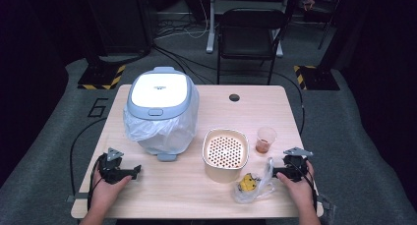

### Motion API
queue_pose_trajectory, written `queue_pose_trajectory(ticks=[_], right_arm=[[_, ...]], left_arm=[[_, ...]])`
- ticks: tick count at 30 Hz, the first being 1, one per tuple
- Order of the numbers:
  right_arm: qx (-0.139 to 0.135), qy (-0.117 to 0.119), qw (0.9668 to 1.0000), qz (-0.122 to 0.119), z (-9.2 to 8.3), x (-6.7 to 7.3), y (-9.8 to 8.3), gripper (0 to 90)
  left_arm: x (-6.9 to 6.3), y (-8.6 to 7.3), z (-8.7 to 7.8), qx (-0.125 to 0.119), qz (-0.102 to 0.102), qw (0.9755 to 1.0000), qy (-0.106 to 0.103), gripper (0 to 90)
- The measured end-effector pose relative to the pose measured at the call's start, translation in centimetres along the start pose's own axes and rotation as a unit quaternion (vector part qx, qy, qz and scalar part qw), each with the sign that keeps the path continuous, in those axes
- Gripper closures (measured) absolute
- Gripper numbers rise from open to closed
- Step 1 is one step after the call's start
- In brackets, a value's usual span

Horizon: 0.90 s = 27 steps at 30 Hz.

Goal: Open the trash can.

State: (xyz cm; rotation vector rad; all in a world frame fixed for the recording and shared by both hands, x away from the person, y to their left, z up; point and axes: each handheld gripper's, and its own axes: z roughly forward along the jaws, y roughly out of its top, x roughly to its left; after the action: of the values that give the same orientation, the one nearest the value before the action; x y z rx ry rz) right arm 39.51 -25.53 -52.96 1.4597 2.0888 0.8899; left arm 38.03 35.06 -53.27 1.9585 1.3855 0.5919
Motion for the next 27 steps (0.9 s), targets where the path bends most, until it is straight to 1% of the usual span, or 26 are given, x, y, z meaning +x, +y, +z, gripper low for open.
queue_pose_trajectory(ticks=[3, 4, 5, 6, 7, 8, 9, 10, 11, 12, 13, 14, 17, 19, 20, 21, 22, 23, 25, 26, 27], right_arm=[[0.0, 0.0, 1.0, 0.0, 0.0, 0.0, 0.0, 0.0], [0.0, 0.0, 1.0, 0.0, 0.0, 0.0, 0.0, 0.0], [0.0, 0.0, 1.0, 0.0, 0.0, 0.0, 0.0, 0.0], [0.0, 0.0, 1.0, 0.0, 0.0, 0.0, 0.0, 0.0], [0.0, 0.0, 1.0, 0.0, 0.0, 0.0, 0.0, 0.0], [0.0, 0.0, 1.0, 0.001, 0.0, 0.0, 0.0, 0.0], [0.0, 0.0, 1.0, 0.0, 0.0, 0.0, 0.0, 0.0], [0.0, 0.0, 1.0, 0.0, 0.0, 0.0, 0.0, 0.0], [0.0, 0.0, 1.0, 0.0, 0.0, 0.0, 0.0, 0.0], [0.0, 0.0, 1.0, 0.0, 0.0, 0.0, 0.0, 0.0], [0.0, 0.0, 1.0, 0.0, 0.0, 0.0, 0.0, 0.0], [0.0, 0.0, 1.0, 0.0, 0.0, 0.0, 0.0, 0.0], [0.0, 0.0, 1.0, 0.0, 0.0, 0.0, 0.0, 0.0], [0.0, 0.0, 1.0, 0.0, 0.0, 0.0, 0.0, 0.0], [0.0, 0.0, 1.0, 0.001, 0.0, 0.0, 0.0, 0.0], [0.0, 0.0, 1.0, 0.0, 0.0, 0.0, 0.0, 0.0], [0.0, 0.0, 1.0, 0.0, 0.0, 0.0, 0.0, 0.0], [0.0, 0.0, 1.0, 0.0, 0.0, 0.0, 0.0, 0.0], [0.0, 0.0, 1.0, 0.0, 0.0, 0.0, 0.0, 0.0], [0.0, 0.0, 1.0, 0.0, 0.0, 0.0, 0.0, 0.0], [0.0, 0.0, 1.0, 0.0, 0.0, 0.0, 0.0, 0.0]], left_arm=[[0.0, 0.0, 0.0, 0.0, -0.002, 1.0, 0.002, 1.4], [-0.1, 0.0, -0.1, -0.006, -0.007, 1.0, 0.003, 2.3], [0.0, -0.1, -0.3, -0.012, -0.004, 0.9999, -0.004, 8.2], [0.2, -0.2, -0.7, -0.018, 0.007, 0.9998, -0.009, 21.0], [0.3, -0.3, -0.9, -0.022, 0.007, 0.9997, -0.012, 33.0], [0.3, -0.3, -1.1, -0.016, 0.006, 0.9997, -0.016, 38.9], [0.3, -0.3, -1.2, -0.02, 0.011, 0.9996, -0.019, 44.8], [0.3, -0.2, -1.5, -0.006, 0.017, 0.9995, -0.028, 52.4], [0.1, -0.1, -1.7, -0.01, 0.02, 0.9994, -0.027, 57.7], [-0.1, 0.0, -2.0, -0.012, 0.022, 0.9991, -0.034, 62.0], [-0.2, 0.3, -2.3, -0.013, 0.031, 0.9986, -0.041, 68.0], [-0.5, 0.5, -2.6, -0.02, 0.036, 0.9983, -0.041, 71.9], [-1.2, 1.1, -3.4, -0.029, 0.07, 0.9963, -0.041, 83.3], [-1.8, 1.5, -3.7, -0.027, 0.092, 0.9945, -0.041, 90.0], [-2.1, 1.6, -3.9, -0.028, 0.101, 0.9936, -0.041, 90.0], [-2.6, 1.7, -3.9, -0.031, 0.104, 0.9933, -0.04, 90.0], [-2.8, 1.9, -4.0, -0.028, 0.123, 0.9914, -0.035, 90.0], [-3.2, 1.9, -4.0, -0.03, 0.124, 0.9911, -0.039, 90.0], [-3.9, 2.1, -3.8, -0.029, 0.135, 0.9896, -0.039, 90.0], [-4.2, 2.2, -3.8, -0.023, 0.149, 0.9878, -0.038, 90.0], [-4.6, 2.2, -3.7, -0.018, 0.155, 0.9868, -0.043, 90.0]])
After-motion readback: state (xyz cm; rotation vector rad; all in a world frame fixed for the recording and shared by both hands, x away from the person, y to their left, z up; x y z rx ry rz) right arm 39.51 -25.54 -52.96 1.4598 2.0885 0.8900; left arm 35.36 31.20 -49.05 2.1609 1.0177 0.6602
